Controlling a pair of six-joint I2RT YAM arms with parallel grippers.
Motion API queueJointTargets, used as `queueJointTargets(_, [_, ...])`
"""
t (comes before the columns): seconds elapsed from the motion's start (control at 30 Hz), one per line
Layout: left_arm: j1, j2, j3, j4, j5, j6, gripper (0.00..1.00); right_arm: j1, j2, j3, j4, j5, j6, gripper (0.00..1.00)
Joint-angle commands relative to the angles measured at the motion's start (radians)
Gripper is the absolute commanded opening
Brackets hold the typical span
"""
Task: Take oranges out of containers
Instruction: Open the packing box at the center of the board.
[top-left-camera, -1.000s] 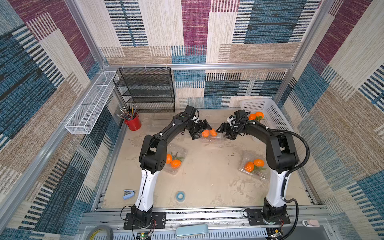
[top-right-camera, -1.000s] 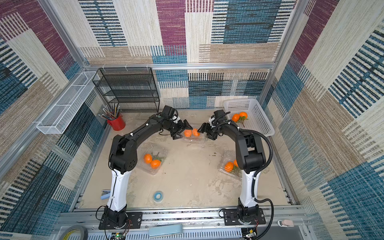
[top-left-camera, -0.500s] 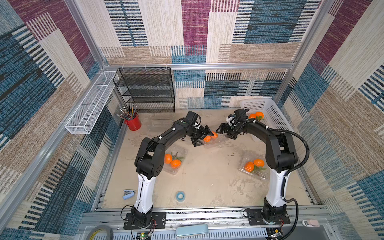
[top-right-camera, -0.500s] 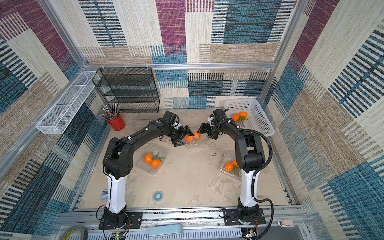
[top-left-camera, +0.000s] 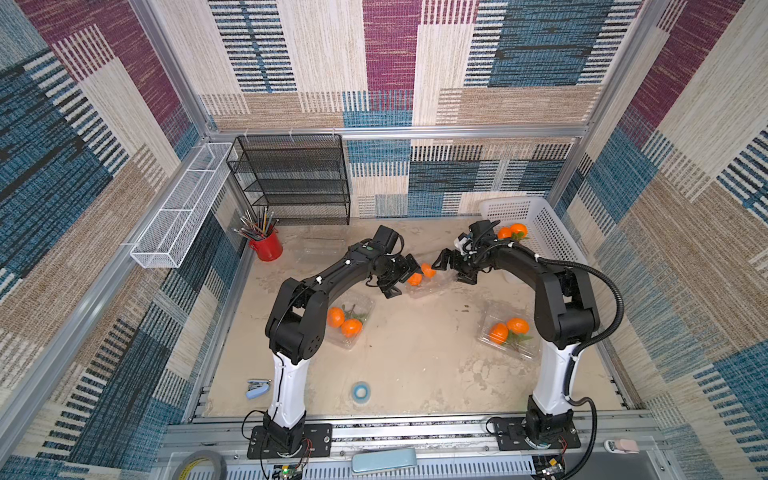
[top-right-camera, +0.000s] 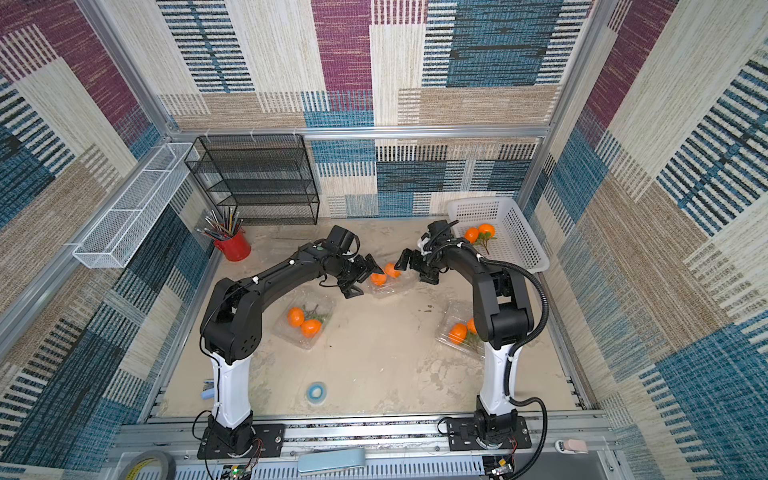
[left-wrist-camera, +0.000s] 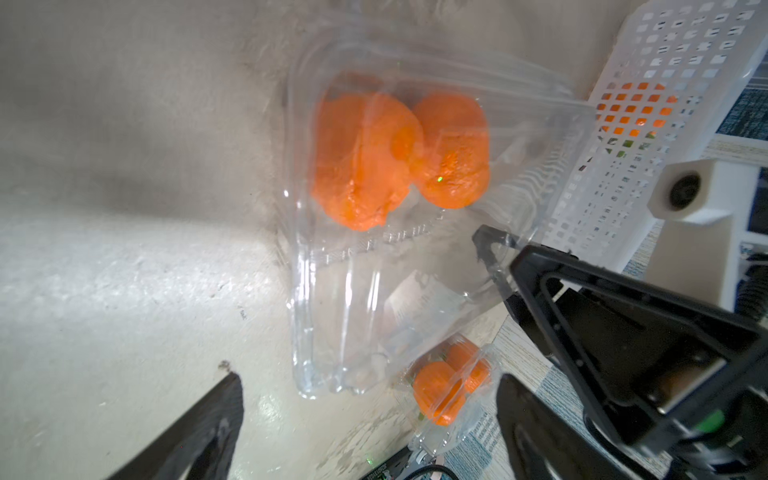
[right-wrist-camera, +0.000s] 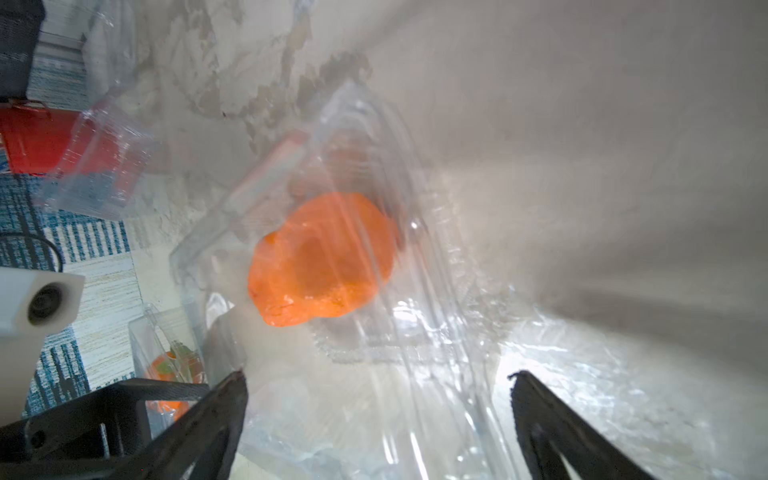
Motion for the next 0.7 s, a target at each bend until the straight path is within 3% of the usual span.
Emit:
queueJointTargets(0.0, [0.004, 0.000, 0.031, -0.057, -0.002, 0.033, 0.96, 0.003, -0.027, 0.050, -0.002, -0.004, 0.016, 0.98])
queueJointTargets(0.13, [0.026, 0.020, 0.082, -0.157, -0.033, 0.059, 0.96, 0.003, -0.042, 0.057, -0.041, 0.043, 0.031, 0.98])
queueJointTargets(0.37, [0.066, 0.039, 0.172, -0.249, -0.036, 0.166, 0.96, 0.003, -0.148, -0.130, 0.061, 0.129, 0.125, 0.98])
queueJointTargets(0.53, [0.074, 0.066, 0.244, -0.270, -0.052, 0.281, 0.96, 0.004, -0.246, -0.292, 0.150, 0.061, 0.159, 0.99])
queueJointTargets(0.67, [0.074, 0.128, 0.327, -0.304, -0.050, 0.366, 0.96, 0.013, -0.191, -0.279, 0.188, 0.023, 0.127, 0.96])
